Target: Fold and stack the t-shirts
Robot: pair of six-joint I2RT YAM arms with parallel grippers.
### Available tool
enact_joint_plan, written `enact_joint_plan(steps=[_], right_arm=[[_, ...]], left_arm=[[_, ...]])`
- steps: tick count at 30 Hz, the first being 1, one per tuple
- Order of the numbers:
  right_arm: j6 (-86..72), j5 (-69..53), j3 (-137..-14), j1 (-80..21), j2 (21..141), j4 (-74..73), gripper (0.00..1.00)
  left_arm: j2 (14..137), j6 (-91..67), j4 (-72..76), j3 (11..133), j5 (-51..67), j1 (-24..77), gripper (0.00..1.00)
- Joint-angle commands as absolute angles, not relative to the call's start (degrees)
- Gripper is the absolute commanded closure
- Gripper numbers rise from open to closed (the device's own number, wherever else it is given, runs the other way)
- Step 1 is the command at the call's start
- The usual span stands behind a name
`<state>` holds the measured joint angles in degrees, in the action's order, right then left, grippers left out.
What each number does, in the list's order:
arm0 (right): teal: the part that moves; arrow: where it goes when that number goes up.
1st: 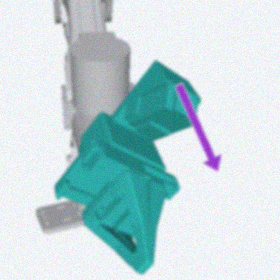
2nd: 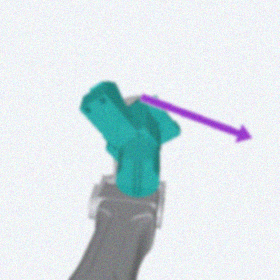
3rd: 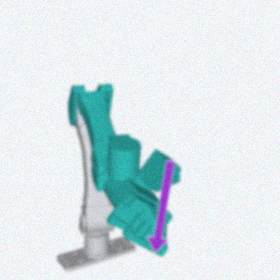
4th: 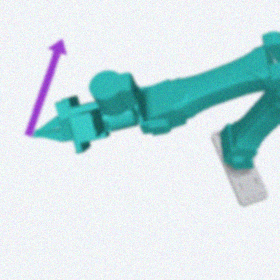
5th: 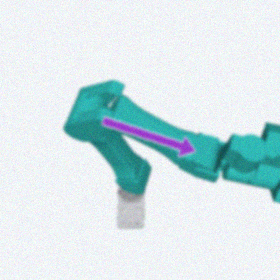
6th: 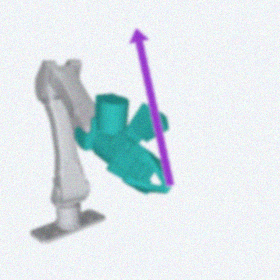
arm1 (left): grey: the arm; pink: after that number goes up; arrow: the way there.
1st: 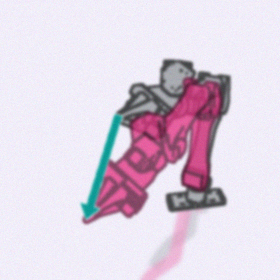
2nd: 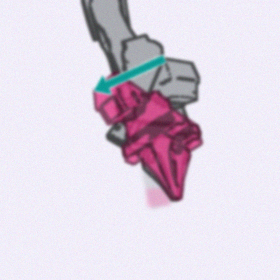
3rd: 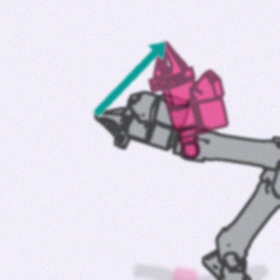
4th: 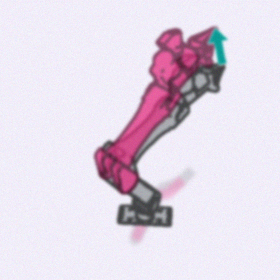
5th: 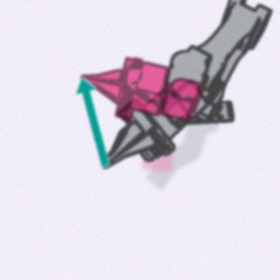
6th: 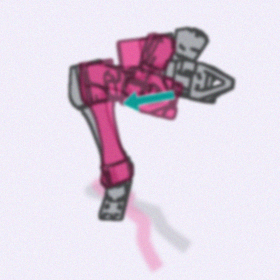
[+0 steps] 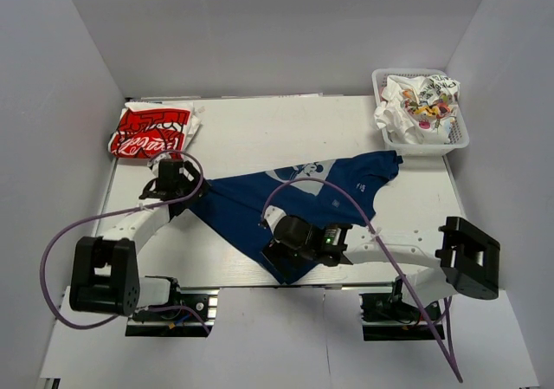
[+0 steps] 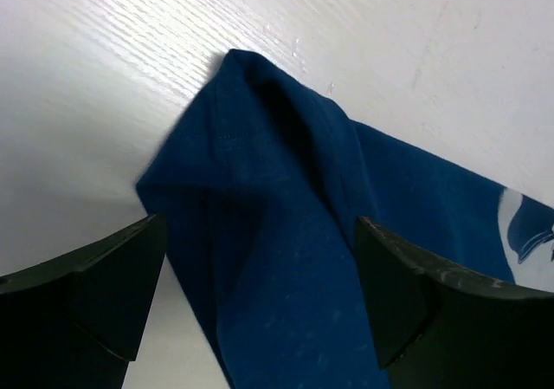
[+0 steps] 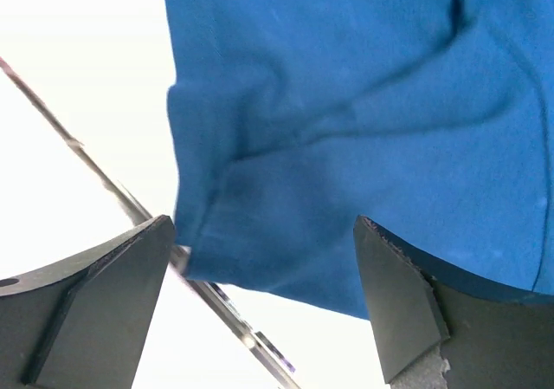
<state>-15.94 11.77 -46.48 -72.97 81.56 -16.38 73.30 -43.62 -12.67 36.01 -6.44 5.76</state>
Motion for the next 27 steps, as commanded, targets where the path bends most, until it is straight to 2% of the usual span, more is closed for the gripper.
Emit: enact_joint_plan(steps=[1, 5, 8, 9, 11, 12, 15, 20, 23, 27], right_arm=[[-12.9, 10.6, -47.0, -72.6, 79.4, -10.6, 0.10], [-15.7, 14.6, -48.1, -72.1, 81.3, -11.5, 0.10], [-18.5, 18.7, -49.0, -71.4, 83.9, -12.5, 0.10], [-19.4, 19.7, -49.2, -70.8, 84.5, -12.6, 0.10], [-20.5, 20.3, -50.2, -70.4, 85.9, -12.2, 0.10], [-20.6, 19.7, -50.4, -70.1, 86.1, -11.4, 0.10], [-20.0, 17.7, -51.4, -69.3, 87.4, -11.0, 0.10], [-20.1, 12.8, -51.2, -68.7, 89.3, -14.0, 0.16], [-19.3, 8.6, -50.3, -68.7, 88.5, -15.1, 0.16], [-20.3, 8.3, -48.2, -68.7, 87.4, -17.5, 0.20]], left_arm=[[77.5, -41.0, -9.3, 38.0, -1.8, 5.8, 0.03], [83.0, -40.4, -10.4, 40.3, -1.2, 6.3, 0.12], [84.2, -40.4, -11.0, 40.9, -2.5, 6.3, 0.28], [84.2, -40.4, -11.0, 40.9, -3.4, 6.3, 0.46], [83.7, -41.0, -12.6, 40.9, -5.4, 6.3, 0.66], [82.9, -41.5, -13.1, 40.9, -6.2, 6.3, 0.80], [80.9, -42.0, -15.9, 40.9, -9.4, 6.3, 1.00], [77.9, -42.0, -17.1, 39.7, -11.5, 6.3, 1.00], [77.3, -42.0, -18.1, 39.7, -11.5, 6.3, 1.00], [76.0, -42.0, -19.5, 39.7, -14.5, 6.3, 1.00]])
